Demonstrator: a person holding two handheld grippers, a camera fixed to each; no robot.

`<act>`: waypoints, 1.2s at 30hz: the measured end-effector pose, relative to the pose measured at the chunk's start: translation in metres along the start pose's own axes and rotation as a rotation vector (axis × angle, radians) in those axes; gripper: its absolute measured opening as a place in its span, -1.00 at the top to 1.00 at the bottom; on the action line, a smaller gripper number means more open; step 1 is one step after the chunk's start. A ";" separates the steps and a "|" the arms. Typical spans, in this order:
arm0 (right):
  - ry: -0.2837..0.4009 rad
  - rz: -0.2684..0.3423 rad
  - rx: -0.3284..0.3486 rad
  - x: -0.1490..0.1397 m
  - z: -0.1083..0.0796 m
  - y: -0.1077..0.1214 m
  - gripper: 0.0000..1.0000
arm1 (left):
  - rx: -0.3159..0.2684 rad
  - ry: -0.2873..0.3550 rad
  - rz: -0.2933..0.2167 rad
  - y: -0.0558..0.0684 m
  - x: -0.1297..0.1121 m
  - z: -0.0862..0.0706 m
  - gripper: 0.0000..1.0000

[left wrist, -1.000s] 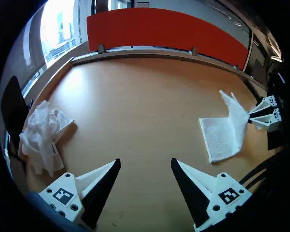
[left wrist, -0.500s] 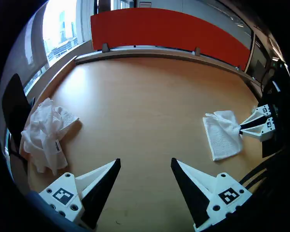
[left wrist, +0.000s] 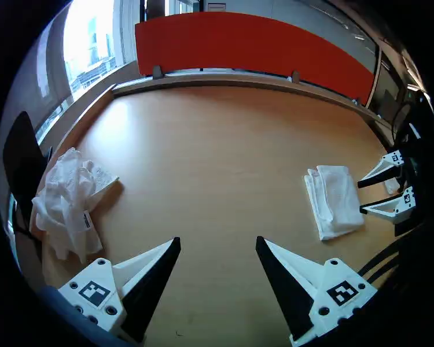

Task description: Fold towel

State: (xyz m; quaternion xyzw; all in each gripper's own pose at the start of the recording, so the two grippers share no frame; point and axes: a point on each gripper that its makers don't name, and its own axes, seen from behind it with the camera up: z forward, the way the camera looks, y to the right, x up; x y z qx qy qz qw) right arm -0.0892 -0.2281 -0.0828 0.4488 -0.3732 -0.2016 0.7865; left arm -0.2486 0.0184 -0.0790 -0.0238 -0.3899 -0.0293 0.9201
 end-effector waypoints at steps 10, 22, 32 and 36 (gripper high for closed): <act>-0.042 0.028 -0.025 -0.033 -0.004 0.002 -0.36 | 0.003 0.002 0.002 0.000 -0.001 -0.001 -0.94; -0.124 0.069 -0.051 -0.091 -0.012 0.003 -0.37 | 0.006 0.001 0.007 -0.001 -0.002 -0.001 -0.94; -0.147 0.091 -0.067 -0.109 -0.013 0.005 -0.37 | 0.005 0.000 0.011 0.000 -0.002 -0.001 -0.94; -0.156 0.102 -0.071 -0.114 -0.011 0.006 -0.22 | 0.005 -0.001 0.010 0.000 -0.003 0.000 -0.94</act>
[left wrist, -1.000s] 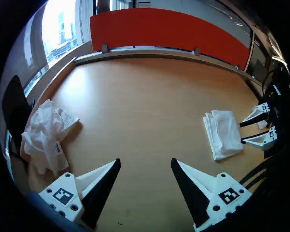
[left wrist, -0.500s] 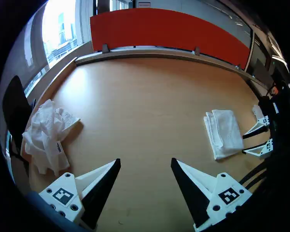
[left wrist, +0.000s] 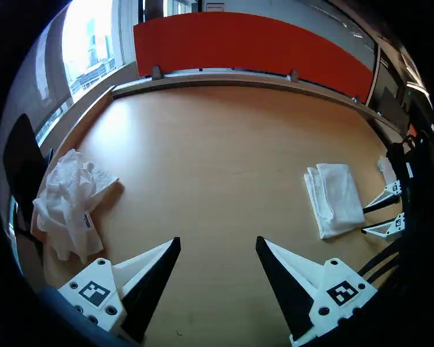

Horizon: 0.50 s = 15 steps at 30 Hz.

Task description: Fold towel

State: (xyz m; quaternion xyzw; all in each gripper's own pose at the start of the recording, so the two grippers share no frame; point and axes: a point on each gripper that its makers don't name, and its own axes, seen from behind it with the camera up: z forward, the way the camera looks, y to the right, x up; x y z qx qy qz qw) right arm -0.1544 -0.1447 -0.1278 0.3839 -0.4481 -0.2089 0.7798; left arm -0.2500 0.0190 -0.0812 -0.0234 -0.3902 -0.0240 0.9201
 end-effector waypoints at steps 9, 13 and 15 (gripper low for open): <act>-0.008 0.020 -0.005 -0.005 0.003 0.002 0.16 | 0.002 -0.002 0.000 -0.001 -0.001 0.000 -0.94; -0.007 0.026 -0.012 -0.006 0.005 0.003 0.28 | 0.002 -0.003 0.001 -0.001 0.000 0.001 -0.94; -0.004 0.032 -0.016 -0.005 0.005 0.003 0.35 | 0.001 -0.003 0.001 -0.001 -0.001 0.001 -0.94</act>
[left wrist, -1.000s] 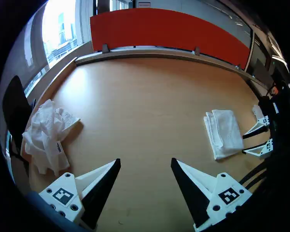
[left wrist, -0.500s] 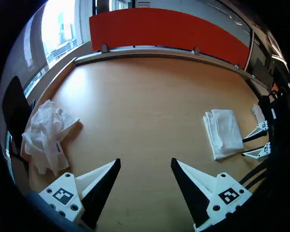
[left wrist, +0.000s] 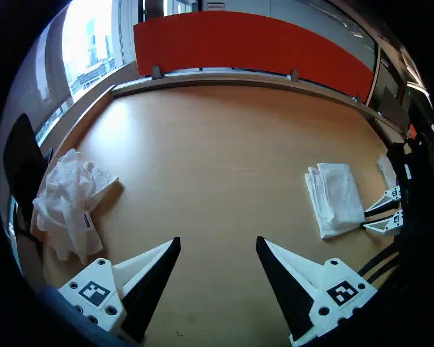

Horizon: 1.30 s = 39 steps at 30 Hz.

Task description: Fold towel

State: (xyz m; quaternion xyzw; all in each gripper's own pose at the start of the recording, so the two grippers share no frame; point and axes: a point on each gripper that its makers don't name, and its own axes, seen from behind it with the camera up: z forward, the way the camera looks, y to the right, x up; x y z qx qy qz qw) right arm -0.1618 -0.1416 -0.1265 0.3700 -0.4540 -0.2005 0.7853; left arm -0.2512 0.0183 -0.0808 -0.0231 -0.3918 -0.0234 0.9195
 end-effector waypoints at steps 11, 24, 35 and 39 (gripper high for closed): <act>0.015 0.002 -0.016 0.002 -0.001 0.004 0.91 | 0.000 -0.002 0.003 0.001 0.000 0.002 -0.94; 0.095 -0.020 -0.034 0.047 -0.022 0.013 0.91 | -0.002 0.006 0.002 0.001 0.004 0.003 -0.94; 0.209 -0.074 -0.066 0.123 -0.060 0.028 0.91 | -0.009 0.032 0.001 0.005 0.015 0.002 -0.94; 0.250 -0.086 -0.075 0.148 -0.076 0.032 0.91 | -0.009 0.043 -0.001 0.005 0.021 0.000 -0.94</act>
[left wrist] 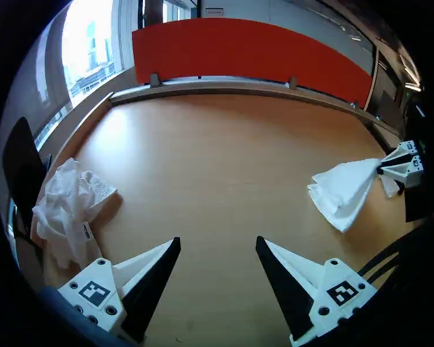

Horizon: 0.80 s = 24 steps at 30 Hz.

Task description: Fold towel

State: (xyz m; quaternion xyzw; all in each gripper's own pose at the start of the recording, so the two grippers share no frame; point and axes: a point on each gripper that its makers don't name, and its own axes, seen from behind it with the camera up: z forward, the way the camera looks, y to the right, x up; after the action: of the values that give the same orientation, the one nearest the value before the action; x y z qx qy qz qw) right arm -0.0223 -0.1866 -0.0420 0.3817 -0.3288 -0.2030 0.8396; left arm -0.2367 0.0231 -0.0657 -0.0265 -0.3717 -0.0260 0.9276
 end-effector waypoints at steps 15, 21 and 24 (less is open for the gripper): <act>0.064 0.020 -0.052 0.035 -0.034 0.039 0.91 | -0.009 0.023 0.016 0.006 0.015 -0.003 -0.94; 0.055 0.015 -0.085 0.030 -0.046 0.060 0.91 | -0.012 0.026 0.019 0.009 0.018 -0.003 -0.94; 0.054 0.022 -0.103 0.027 -0.052 0.073 0.91 | -0.012 0.027 0.022 0.011 0.019 -0.002 -0.94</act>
State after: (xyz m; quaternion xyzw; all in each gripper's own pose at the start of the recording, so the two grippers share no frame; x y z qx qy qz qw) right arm 0.0397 -0.1306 -0.0003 0.3397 -0.2994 -0.2000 0.8689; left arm -0.2209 0.0331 -0.0543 -0.0357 -0.3588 -0.0181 0.9325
